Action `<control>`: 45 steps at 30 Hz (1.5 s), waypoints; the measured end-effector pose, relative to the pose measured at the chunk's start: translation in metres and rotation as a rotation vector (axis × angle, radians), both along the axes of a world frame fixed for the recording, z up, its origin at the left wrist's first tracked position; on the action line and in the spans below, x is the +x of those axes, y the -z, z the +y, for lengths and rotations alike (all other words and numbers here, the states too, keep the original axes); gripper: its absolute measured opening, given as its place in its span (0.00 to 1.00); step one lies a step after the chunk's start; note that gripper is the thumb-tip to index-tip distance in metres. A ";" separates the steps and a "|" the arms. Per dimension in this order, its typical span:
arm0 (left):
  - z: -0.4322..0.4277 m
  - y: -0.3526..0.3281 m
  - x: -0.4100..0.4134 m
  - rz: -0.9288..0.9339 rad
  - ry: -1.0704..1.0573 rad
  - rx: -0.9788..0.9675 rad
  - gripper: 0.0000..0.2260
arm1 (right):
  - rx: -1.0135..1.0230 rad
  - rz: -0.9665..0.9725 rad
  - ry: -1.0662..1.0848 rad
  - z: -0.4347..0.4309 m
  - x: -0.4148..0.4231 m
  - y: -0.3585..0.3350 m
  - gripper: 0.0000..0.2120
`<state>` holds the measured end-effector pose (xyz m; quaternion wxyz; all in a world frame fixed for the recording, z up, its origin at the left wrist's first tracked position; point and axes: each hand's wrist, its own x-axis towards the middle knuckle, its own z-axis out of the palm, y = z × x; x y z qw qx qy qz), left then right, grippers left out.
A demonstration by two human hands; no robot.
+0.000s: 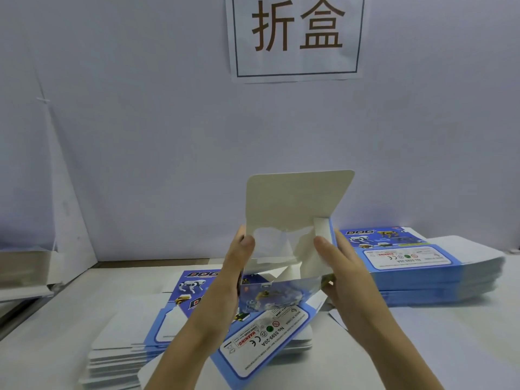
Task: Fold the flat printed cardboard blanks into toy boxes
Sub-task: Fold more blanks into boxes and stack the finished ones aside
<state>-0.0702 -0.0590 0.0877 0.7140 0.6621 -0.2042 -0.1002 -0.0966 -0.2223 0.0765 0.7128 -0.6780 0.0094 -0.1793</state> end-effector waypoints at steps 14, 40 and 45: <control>-0.019 -0.016 0.012 -0.087 -0.297 0.282 0.21 | -0.178 0.158 0.313 0.003 0.012 0.015 0.09; 0.007 0.008 0.033 -0.076 -0.077 0.110 0.53 | -0.305 0.129 0.363 0.014 0.012 0.017 0.10; 0.006 0.009 0.035 -0.078 -0.077 0.147 0.32 | -0.315 0.114 0.379 0.012 0.014 0.020 0.09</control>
